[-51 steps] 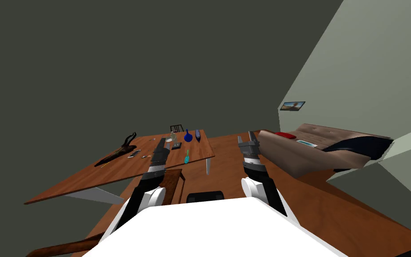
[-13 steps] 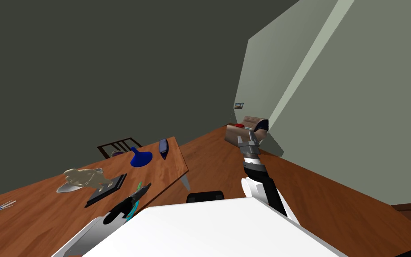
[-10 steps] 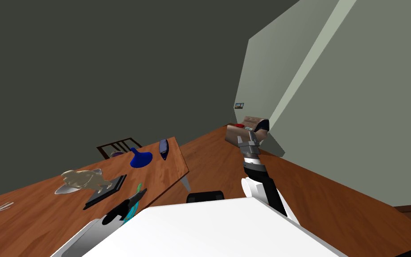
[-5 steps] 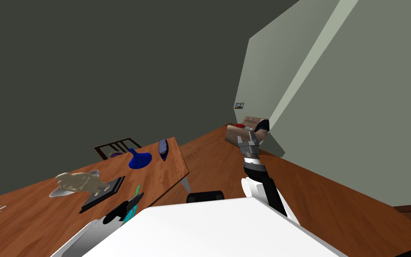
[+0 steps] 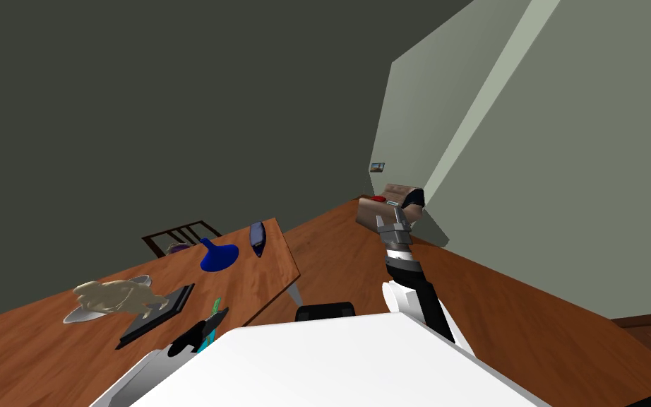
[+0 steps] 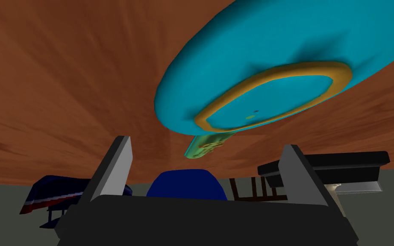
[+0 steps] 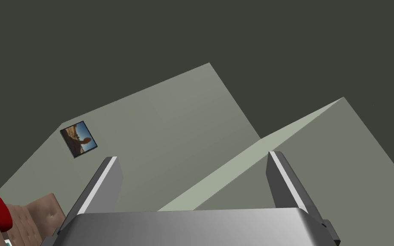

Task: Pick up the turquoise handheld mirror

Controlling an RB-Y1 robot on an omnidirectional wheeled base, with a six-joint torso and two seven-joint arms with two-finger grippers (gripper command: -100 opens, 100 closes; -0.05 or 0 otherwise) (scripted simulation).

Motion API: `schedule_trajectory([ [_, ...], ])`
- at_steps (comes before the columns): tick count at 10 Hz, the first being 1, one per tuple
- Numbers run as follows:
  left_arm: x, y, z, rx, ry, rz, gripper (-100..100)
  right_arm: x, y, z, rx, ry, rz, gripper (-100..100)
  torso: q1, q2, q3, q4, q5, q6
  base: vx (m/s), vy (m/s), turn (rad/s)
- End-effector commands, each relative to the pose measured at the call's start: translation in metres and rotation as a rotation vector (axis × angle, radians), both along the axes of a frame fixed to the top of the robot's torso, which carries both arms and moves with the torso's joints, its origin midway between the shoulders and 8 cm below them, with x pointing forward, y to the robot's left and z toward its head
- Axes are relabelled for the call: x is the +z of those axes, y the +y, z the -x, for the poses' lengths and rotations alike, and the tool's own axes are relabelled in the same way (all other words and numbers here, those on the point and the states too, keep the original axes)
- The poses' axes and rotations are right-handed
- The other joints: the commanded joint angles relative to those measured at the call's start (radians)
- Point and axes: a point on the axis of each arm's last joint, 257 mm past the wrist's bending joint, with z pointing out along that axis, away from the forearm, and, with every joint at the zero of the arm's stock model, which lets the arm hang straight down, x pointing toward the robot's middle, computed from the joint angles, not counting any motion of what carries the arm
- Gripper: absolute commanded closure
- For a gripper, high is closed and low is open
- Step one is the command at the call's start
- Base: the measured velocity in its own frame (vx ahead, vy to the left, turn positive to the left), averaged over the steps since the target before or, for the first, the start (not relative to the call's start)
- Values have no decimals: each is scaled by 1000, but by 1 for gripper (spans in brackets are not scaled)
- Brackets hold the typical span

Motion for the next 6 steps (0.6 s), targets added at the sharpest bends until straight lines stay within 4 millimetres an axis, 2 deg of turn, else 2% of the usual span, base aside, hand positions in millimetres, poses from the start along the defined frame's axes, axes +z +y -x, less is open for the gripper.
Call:
schedule_trajectory([
  [1, 0, 0, 0, 0, 0, 0, -100, 0, 0, 0, 0, 0, 0, 0, 0, 0, 0, 0, 0, 0, 10, 18, -8],
  [2, 0, 0, 0, 0, -1, 0, 100, 0, 0, 0, 0, 0, 0, 0, -1, 1, 0, 0, 0, 0, 0, 0, 0],
  [6, 0, 0, 0, -1, -1, -1, 100, 0, 0, 0, 0, 0, 0, 0, 0, 1, 0, 0, 1, 0, 0, 0, 0],
])
